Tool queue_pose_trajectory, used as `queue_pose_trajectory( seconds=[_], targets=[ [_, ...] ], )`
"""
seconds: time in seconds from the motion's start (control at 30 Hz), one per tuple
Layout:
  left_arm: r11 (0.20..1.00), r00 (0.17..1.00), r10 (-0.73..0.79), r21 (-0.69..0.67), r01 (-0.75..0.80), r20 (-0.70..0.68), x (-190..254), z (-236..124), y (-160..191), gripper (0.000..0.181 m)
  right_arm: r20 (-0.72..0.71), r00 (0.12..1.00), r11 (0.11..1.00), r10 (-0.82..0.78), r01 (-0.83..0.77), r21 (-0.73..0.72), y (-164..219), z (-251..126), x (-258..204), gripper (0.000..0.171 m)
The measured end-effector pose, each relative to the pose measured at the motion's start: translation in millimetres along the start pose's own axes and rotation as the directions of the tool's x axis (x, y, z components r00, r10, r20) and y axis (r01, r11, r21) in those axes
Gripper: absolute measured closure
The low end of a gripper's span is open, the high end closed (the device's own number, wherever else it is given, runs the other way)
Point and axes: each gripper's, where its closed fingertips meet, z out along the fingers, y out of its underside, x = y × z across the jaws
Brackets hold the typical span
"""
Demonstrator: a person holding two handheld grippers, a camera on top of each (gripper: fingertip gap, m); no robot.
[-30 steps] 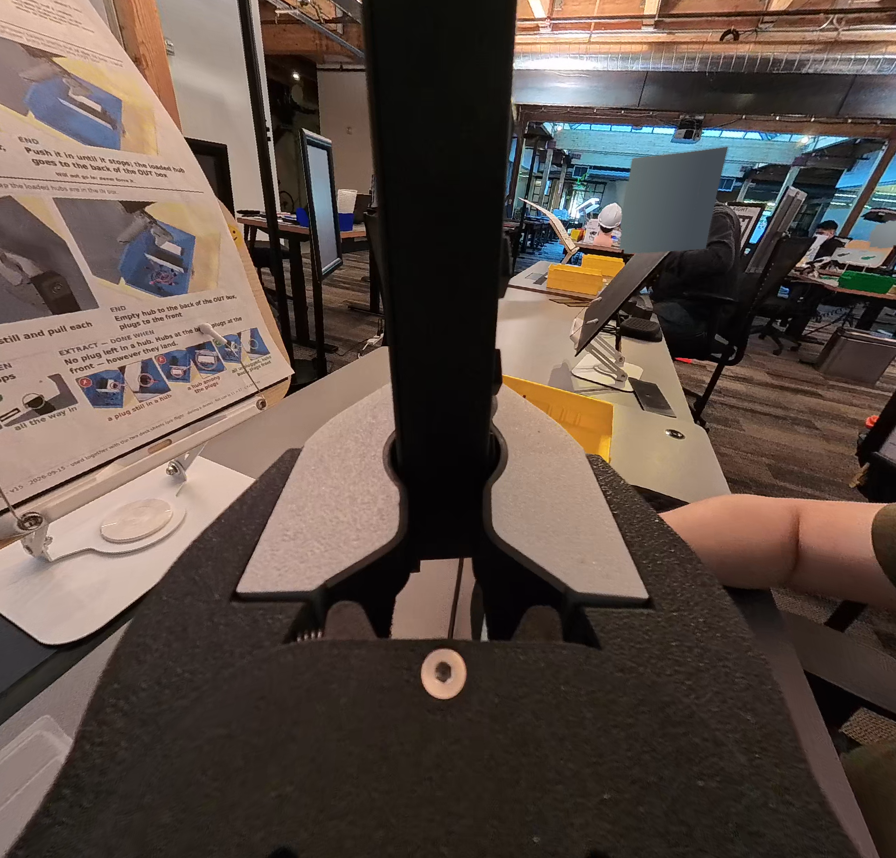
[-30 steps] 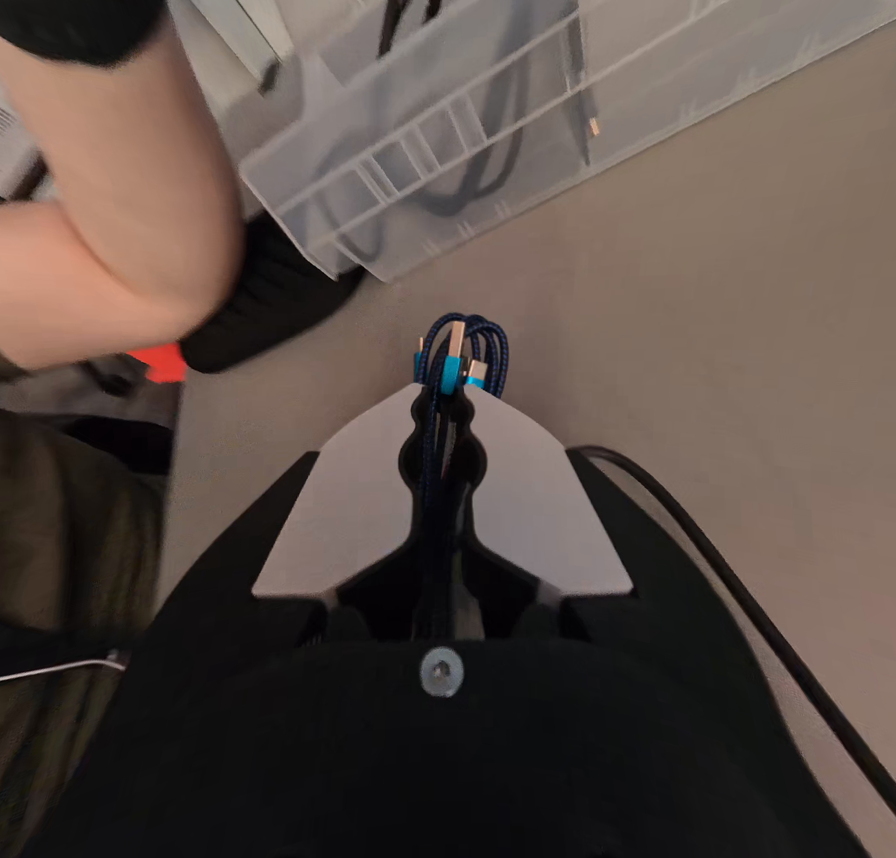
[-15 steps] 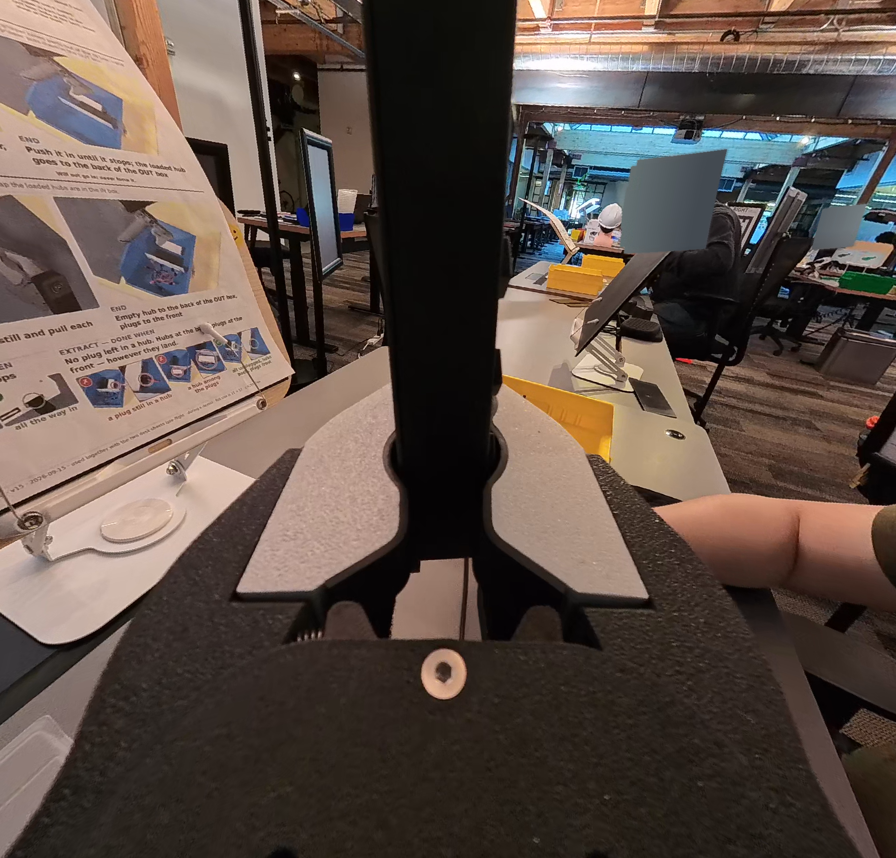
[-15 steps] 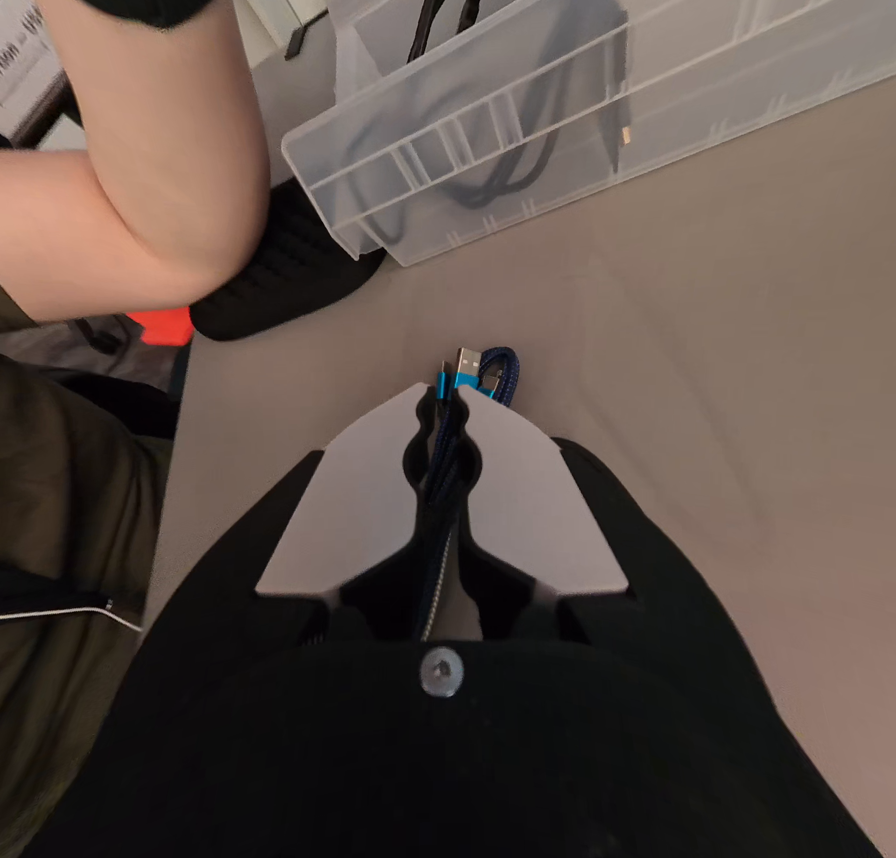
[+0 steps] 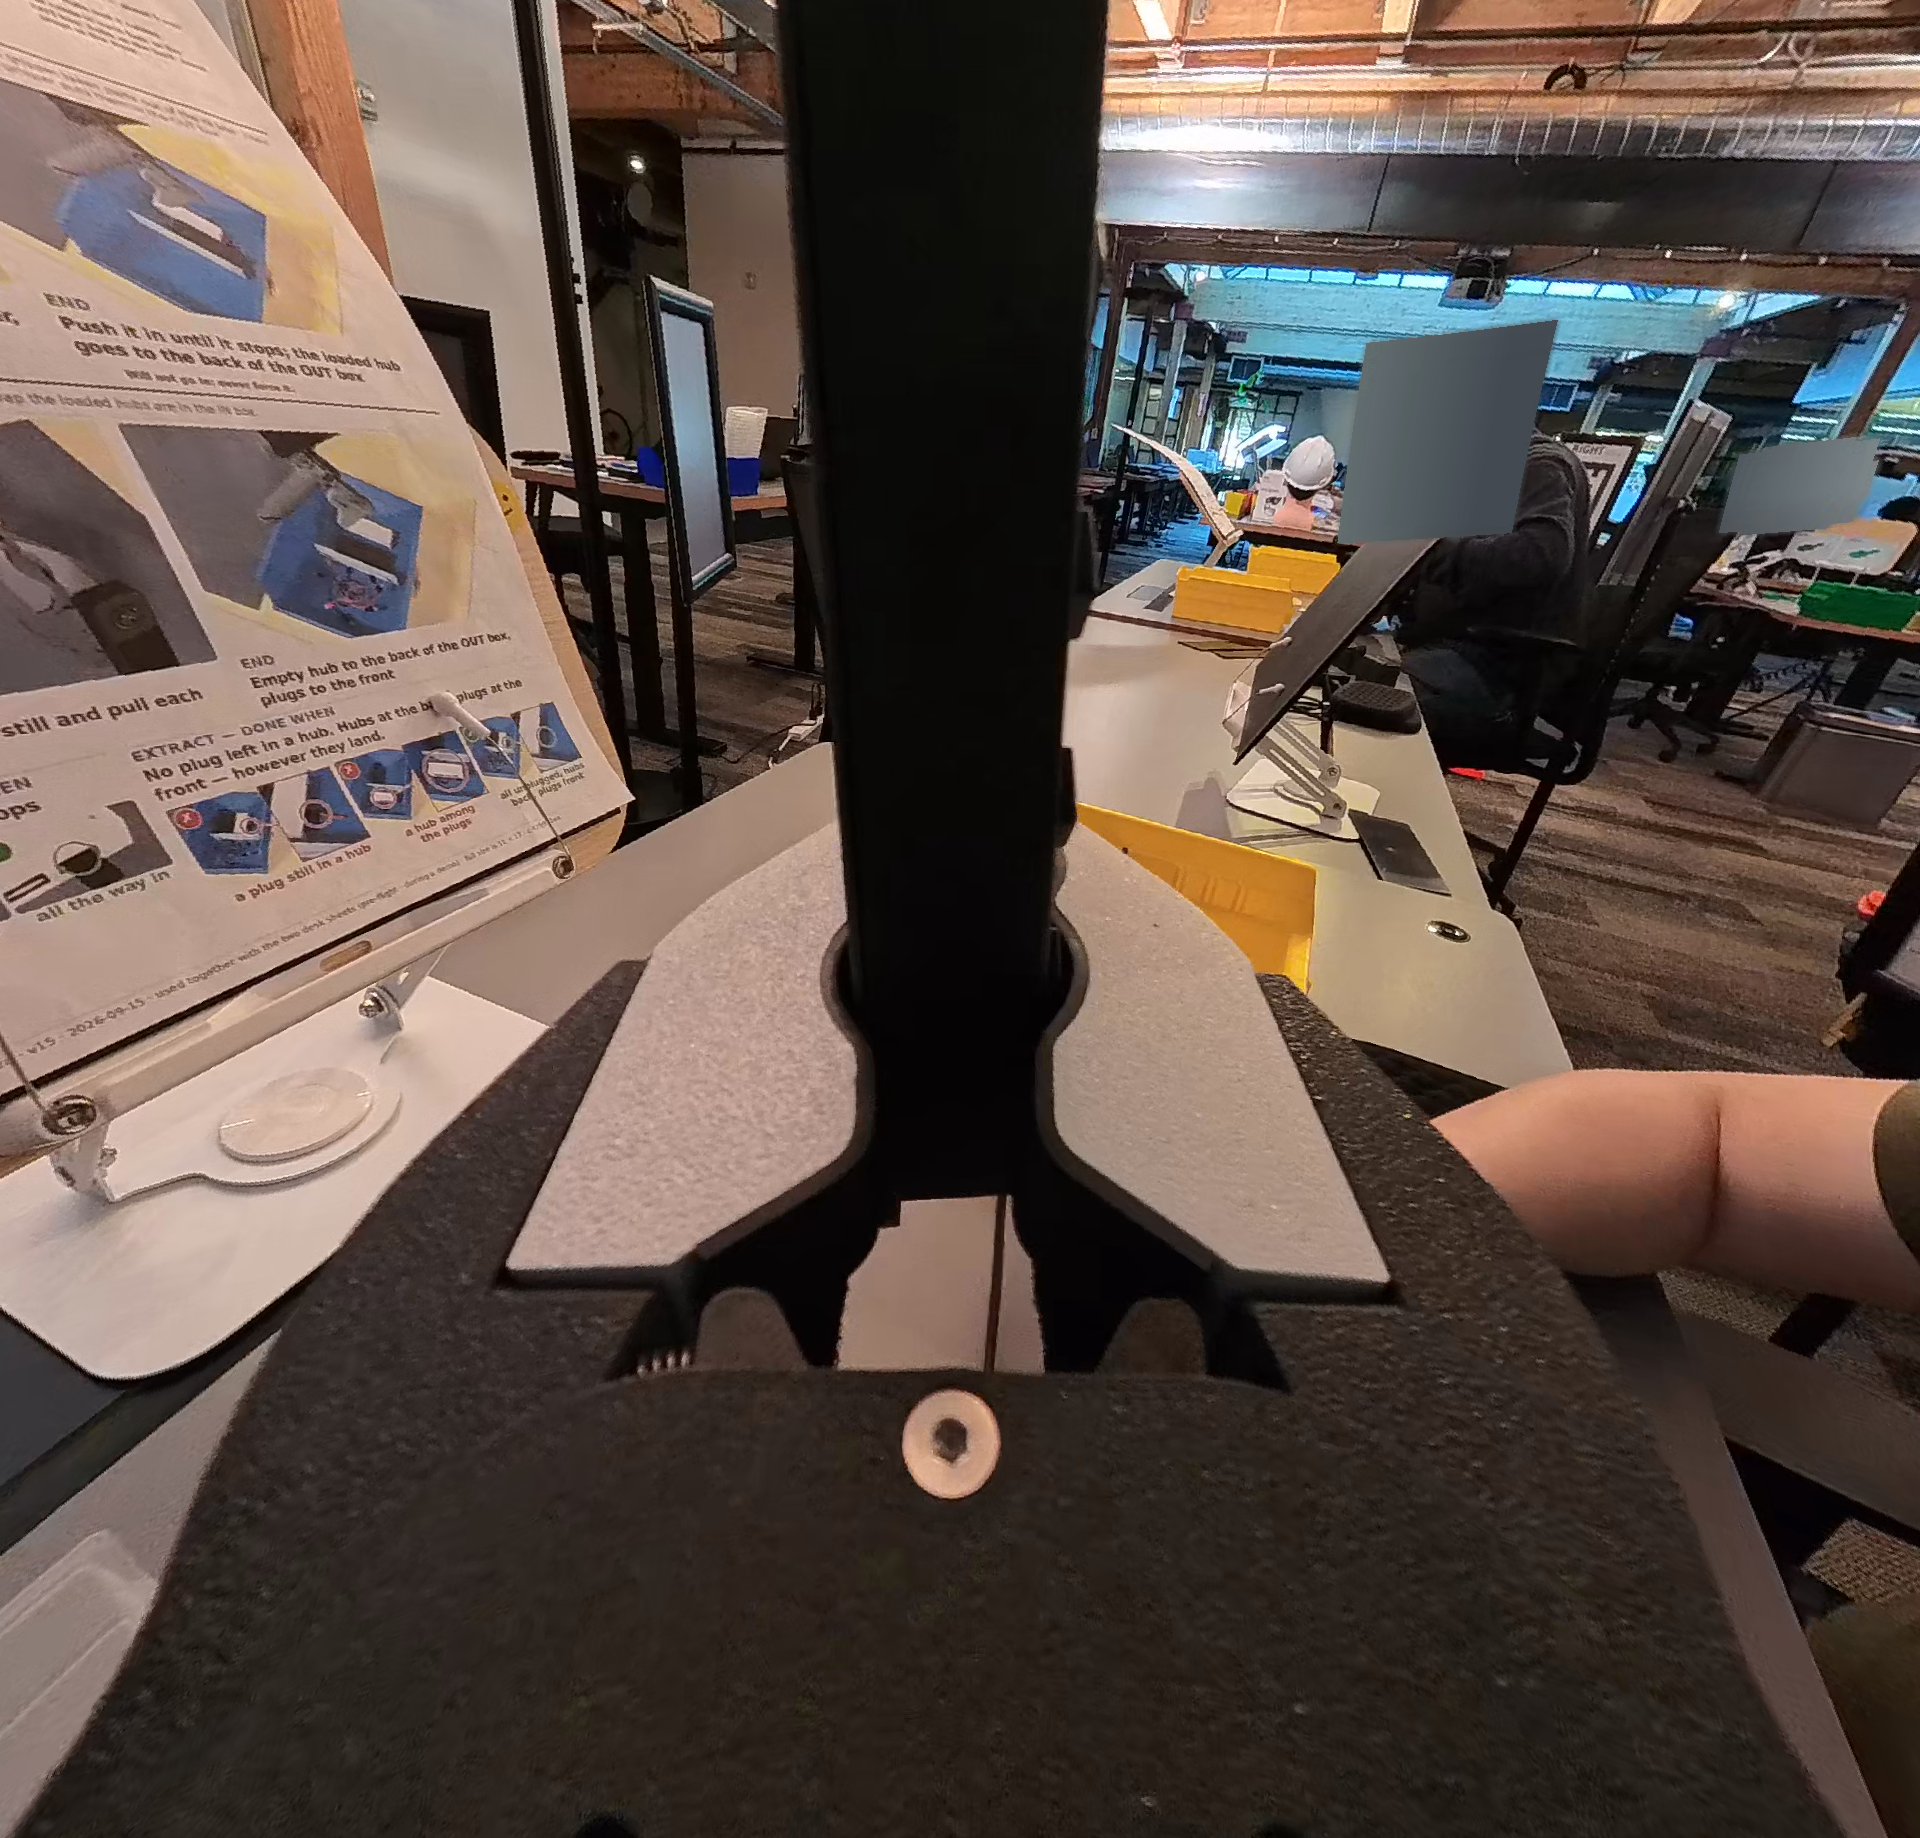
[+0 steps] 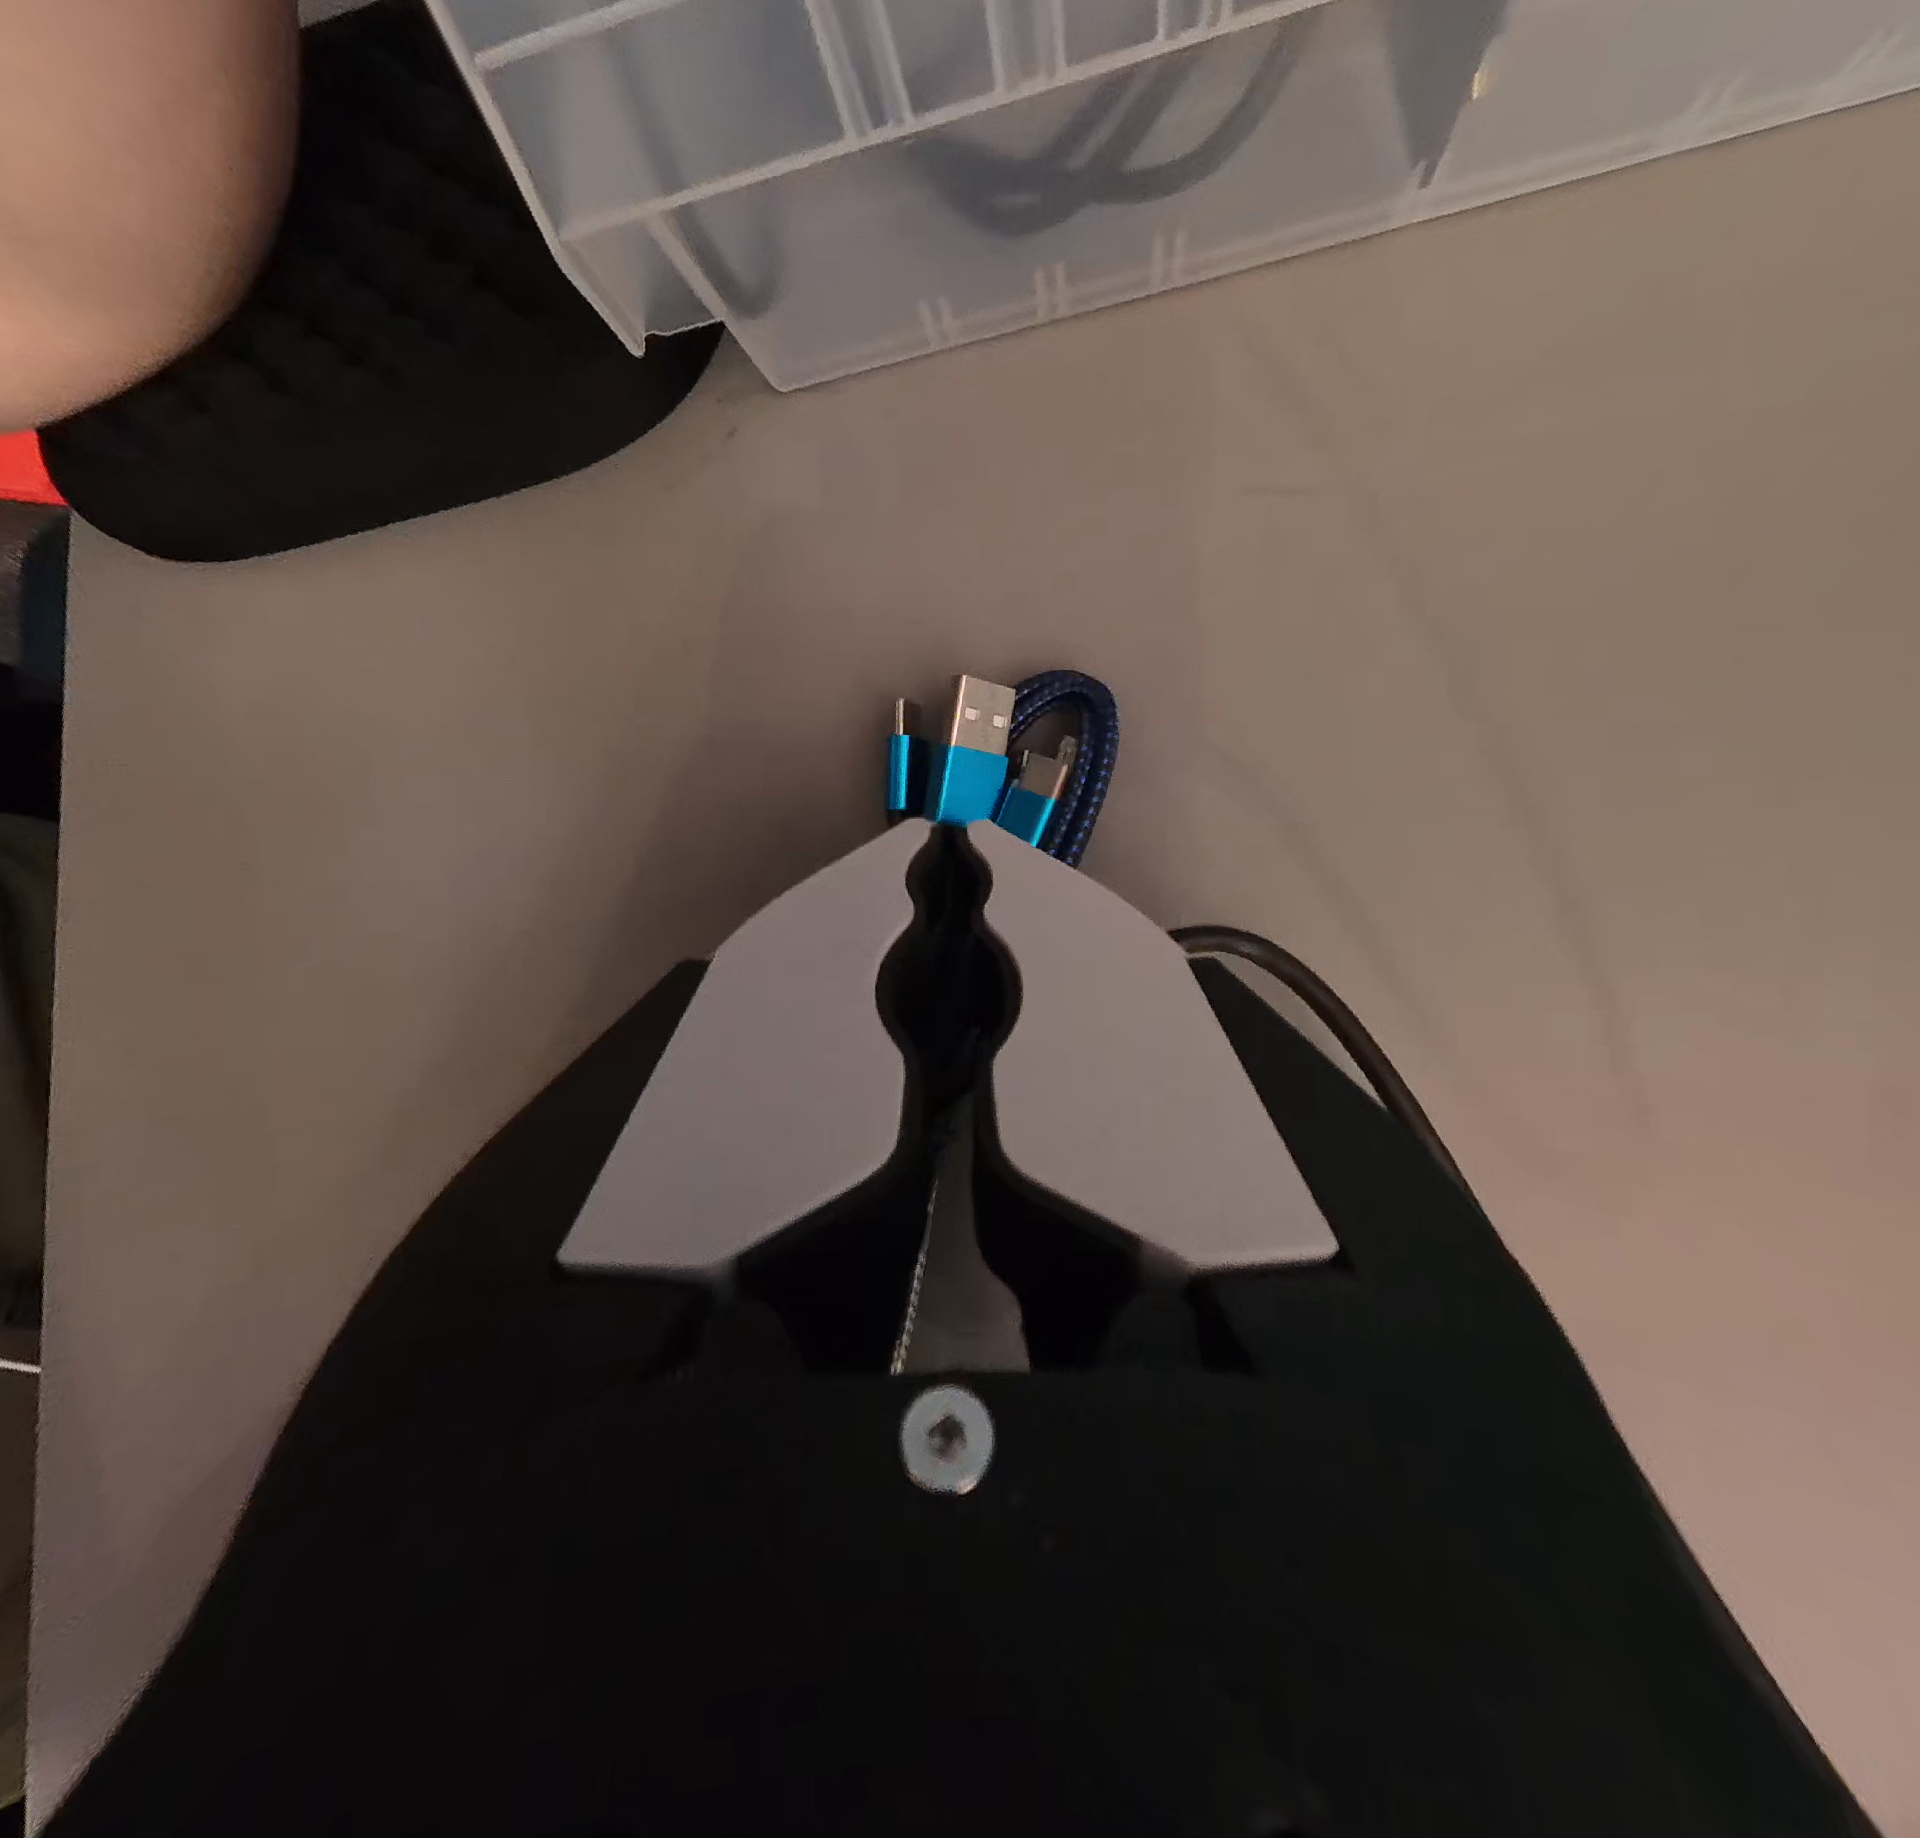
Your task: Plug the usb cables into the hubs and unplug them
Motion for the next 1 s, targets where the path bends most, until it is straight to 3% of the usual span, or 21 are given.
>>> queue_pose_trajectory(
  seconds=[0.67, 1.0],
  targets=[
    [1.0, 1.0, 0.003, 0.01, -0.003, 0.005, -0.6, -2.5, -2.8, 0.156, 0.022, 0.999, 0.993, 0.03, -0.027, -0.114, 5.2, -2.4, -11.0, 0.161],
    [1.0, 1.0, 0.007, 0.005, -0.007, 0.005, 0.3, -1.1, -1.6, 0.156, -0.13, 0.989, 0.983, -0.067, 0.043, -0.176, 9.6, 1.1, -5.0, 0.163]
  ],
)
